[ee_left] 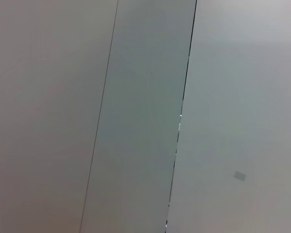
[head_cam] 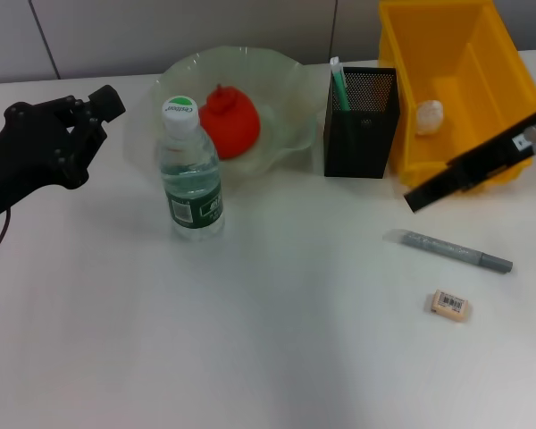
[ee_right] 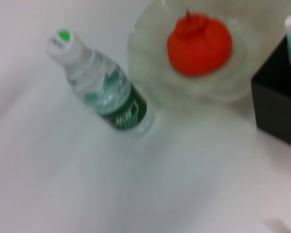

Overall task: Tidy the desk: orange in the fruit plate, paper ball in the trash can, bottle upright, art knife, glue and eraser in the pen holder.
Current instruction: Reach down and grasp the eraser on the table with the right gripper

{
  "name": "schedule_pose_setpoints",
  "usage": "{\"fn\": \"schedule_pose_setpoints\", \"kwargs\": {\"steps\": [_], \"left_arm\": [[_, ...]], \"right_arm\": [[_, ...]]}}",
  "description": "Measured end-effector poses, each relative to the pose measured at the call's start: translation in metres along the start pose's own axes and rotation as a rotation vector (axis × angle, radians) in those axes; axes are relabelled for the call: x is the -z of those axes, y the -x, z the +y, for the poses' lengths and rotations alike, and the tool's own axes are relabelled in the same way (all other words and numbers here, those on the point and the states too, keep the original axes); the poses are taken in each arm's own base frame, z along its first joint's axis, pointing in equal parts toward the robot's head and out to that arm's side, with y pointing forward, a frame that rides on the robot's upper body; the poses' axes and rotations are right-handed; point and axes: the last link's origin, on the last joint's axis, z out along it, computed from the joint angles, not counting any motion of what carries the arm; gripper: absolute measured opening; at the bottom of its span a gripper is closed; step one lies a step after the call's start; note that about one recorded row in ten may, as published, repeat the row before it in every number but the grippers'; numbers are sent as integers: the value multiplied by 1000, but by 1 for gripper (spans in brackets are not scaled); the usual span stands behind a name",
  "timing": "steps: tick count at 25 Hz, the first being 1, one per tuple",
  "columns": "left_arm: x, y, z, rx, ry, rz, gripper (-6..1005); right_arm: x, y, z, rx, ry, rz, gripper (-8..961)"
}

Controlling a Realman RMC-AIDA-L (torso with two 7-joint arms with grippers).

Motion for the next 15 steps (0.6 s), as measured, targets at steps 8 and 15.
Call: {"fn": "schedule_pose_setpoints", "kwargs": {"steps": [8,15], "left_arm": [[-3,2,1,13,5,-2,0],[-3,5,1,17,4,-4,0]], "right_arm": [[-11,-10,-17,13,6,152,386],[-25,-14,-31,62,-56,256,385]]}}
